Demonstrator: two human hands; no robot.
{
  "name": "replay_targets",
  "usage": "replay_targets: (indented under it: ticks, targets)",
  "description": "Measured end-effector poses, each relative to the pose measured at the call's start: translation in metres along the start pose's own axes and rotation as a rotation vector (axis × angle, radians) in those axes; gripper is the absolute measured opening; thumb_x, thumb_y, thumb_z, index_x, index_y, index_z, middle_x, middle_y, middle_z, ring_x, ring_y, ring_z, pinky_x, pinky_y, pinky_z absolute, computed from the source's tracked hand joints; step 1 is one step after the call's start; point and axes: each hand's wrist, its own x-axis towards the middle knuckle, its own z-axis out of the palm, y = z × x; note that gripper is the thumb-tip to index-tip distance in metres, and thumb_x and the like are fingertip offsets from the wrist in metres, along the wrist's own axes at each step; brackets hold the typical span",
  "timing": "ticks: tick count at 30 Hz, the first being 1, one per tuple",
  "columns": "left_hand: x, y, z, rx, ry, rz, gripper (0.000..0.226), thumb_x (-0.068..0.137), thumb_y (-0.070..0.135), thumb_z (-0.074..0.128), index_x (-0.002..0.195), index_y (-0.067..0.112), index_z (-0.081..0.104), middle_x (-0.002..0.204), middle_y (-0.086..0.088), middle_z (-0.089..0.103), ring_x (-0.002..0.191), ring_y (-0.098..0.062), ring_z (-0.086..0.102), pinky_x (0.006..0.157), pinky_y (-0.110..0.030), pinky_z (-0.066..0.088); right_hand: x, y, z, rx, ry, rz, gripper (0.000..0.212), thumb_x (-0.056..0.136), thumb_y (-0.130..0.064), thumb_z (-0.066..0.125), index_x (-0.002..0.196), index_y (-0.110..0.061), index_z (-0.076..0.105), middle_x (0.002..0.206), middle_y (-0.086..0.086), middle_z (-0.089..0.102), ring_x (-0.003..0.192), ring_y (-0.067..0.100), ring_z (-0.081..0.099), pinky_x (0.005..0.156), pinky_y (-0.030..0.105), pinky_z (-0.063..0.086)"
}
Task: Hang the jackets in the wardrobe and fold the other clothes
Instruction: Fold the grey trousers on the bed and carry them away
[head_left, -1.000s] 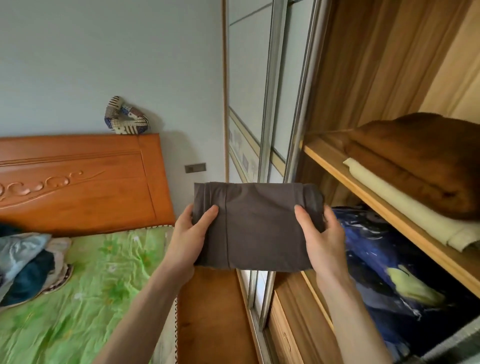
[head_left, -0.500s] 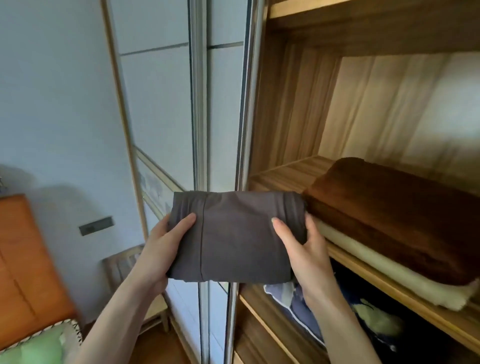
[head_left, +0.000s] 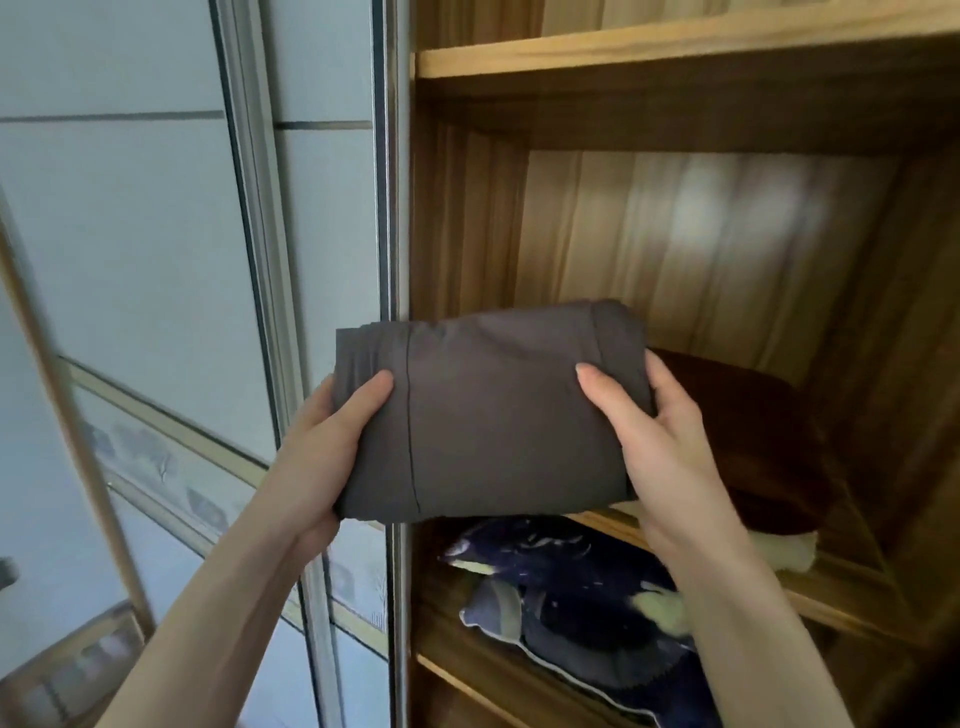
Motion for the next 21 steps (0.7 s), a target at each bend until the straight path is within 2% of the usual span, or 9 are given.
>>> replay_targets:
  ticks: [4,9,11,13,15,17,19,21]
  targets:
    - [0.016,0.015,0.041,0.014,-0.069,0.029,0.026,0.101,0.039,0.065,0.126,0.030,0.068,0.109,0.006,0.080,0.100,-0.015,0.077,0.082,-0.035,0.058,0.016,-0.026,-0.030,0.002,0.079,-0.023,0.044,0.094,-0.030,0.075,0.135,-0.035,0.060,0.114,-0.013,0.076,0.101,0.005,0.074,0.082,0.025,0.061]
    - [0.046,0.022,0.095,0.066,-0.223,0.007,0.045,0.099,0.044,0.067,0.139,0.027,0.059,0.123,0.001,0.074,0.111,-0.019,0.072,0.089,-0.035,0.058,0.035,-0.035,-0.069,-0.010,0.203,0.013,0.060,0.092,-0.033,0.078,0.147,-0.032,0.053,0.125,-0.009,0.072,0.109,0.011,0.072,0.097,0.036,0.058]
    - [0.057,0.027,0.115,0.083,-0.260,-0.033,0.048,0.099,0.043,0.068,0.142,0.023,0.057,0.124,-0.001,0.072,0.112,-0.020,0.069,0.090,-0.034,0.057,0.040,-0.035,-0.080,-0.016,0.248,0.038,0.056,0.093,-0.032,0.077,0.144,-0.031,0.055,0.124,-0.007,0.071,0.111,0.013,0.070,0.099,0.036,0.057]
    - [0.064,0.030,0.132,0.107,-0.294,-0.083,0.049,0.099,0.042,0.069,0.141,0.019,0.058,0.120,0.000,0.071,0.107,-0.018,0.068,0.080,-0.029,0.055,0.045,-0.035,-0.088,-0.022,0.274,0.053,0.041,0.095,-0.029,0.075,0.128,-0.037,0.054,0.115,-0.009,0.071,0.106,0.011,0.070,0.094,0.030,0.057]
    - [0.072,0.028,0.144,0.130,-0.311,-0.104,0.049,0.099,0.041,0.069,0.139,0.016,0.058,0.114,0.001,0.070,0.100,-0.015,0.067,0.070,-0.025,0.052,0.050,-0.034,-0.095,-0.063,0.307,0.069,0.038,0.096,-0.028,0.074,0.129,-0.034,0.055,0.113,-0.008,0.070,0.103,0.010,0.069,0.089,0.027,0.056]
    - [0.080,0.025,0.152,0.141,-0.324,-0.109,0.052,0.099,0.040,0.070,0.142,0.014,0.056,0.111,0.001,0.070,0.097,-0.014,0.067,0.067,-0.024,0.051,0.054,-0.031,-0.103,-0.144,0.338,0.094,0.046,0.096,-0.029,0.074,0.139,-0.022,0.059,0.122,-0.002,0.071,0.107,0.014,0.069,0.095,0.030,0.056]
    - [0.089,0.021,0.158,0.170,-0.325,-0.117,0.058,0.098,0.039,0.072,0.145,0.010,0.054,0.110,0.000,0.070,0.095,-0.014,0.068,0.063,-0.023,0.052,0.056,-0.030,-0.109,-0.208,0.370,0.114,0.059,0.095,-0.031,0.075,0.148,-0.017,0.052,0.131,0.001,0.067,0.113,0.018,0.067,0.101,0.034,0.055]
    - [0.096,0.020,0.166,0.202,-0.333,-0.104,0.060,0.098,0.037,0.072,0.146,0.007,0.052,0.103,0.001,0.067,0.087,-0.011,0.065,0.055,-0.018,0.051,0.058,-0.031,-0.114,-0.272,0.411,0.108,0.070,0.096,-0.031,0.074,0.156,-0.016,0.042,0.140,0.002,0.061,0.119,0.019,0.062,0.103,0.032,0.051]
